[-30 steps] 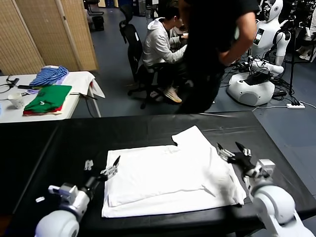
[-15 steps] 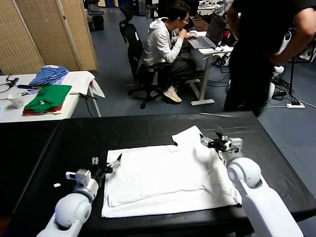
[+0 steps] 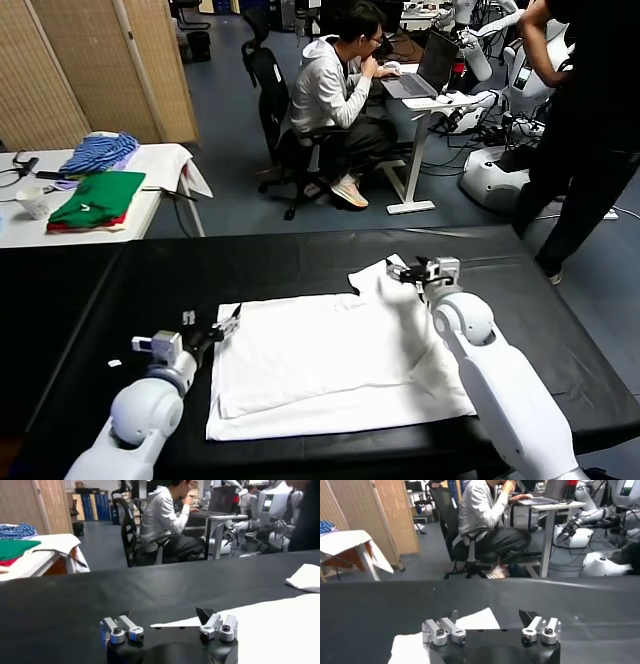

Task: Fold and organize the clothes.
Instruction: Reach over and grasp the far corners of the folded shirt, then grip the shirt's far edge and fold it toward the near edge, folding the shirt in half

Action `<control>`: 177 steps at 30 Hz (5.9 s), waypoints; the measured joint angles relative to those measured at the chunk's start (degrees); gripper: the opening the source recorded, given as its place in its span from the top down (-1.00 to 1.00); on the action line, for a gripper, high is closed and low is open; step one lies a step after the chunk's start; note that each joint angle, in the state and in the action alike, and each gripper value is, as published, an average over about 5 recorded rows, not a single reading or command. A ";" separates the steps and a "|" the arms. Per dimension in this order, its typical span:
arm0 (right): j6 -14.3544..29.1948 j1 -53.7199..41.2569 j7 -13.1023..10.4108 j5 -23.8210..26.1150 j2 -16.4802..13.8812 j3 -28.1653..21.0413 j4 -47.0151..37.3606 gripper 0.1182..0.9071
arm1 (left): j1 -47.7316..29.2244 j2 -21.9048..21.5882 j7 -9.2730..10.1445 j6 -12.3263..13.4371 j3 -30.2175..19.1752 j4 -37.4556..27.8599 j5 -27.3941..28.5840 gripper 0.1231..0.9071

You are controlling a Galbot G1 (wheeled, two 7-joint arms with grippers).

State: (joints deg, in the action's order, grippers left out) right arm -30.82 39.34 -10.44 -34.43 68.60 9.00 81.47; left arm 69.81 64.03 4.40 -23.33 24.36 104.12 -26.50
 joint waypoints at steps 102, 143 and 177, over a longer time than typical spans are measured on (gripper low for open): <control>0.57 20.66 -2.12 -3.60 -3.33 12.38 27.07 0.94 | 6.76 0.25 1.13 -3.44 3.21 10.22 -6.89 0.92; -11.38 47.25 -12.01 0.43 1.15 22.27 51.34 0.94 | 22.19 1.03 5.36 -13.28 7.41 24.28 -5.06 0.92; -11.38 47.20 -13.78 0.66 1.91 22.51 48.43 0.94 | 24.60 0.69 4.53 -18.89 8.58 27.29 -7.11 0.92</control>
State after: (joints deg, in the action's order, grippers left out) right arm -42.20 86.54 -24.22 -33.77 70.51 31.51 129.90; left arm 94.41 64.72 8.92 -42.22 32.95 131.42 -33.61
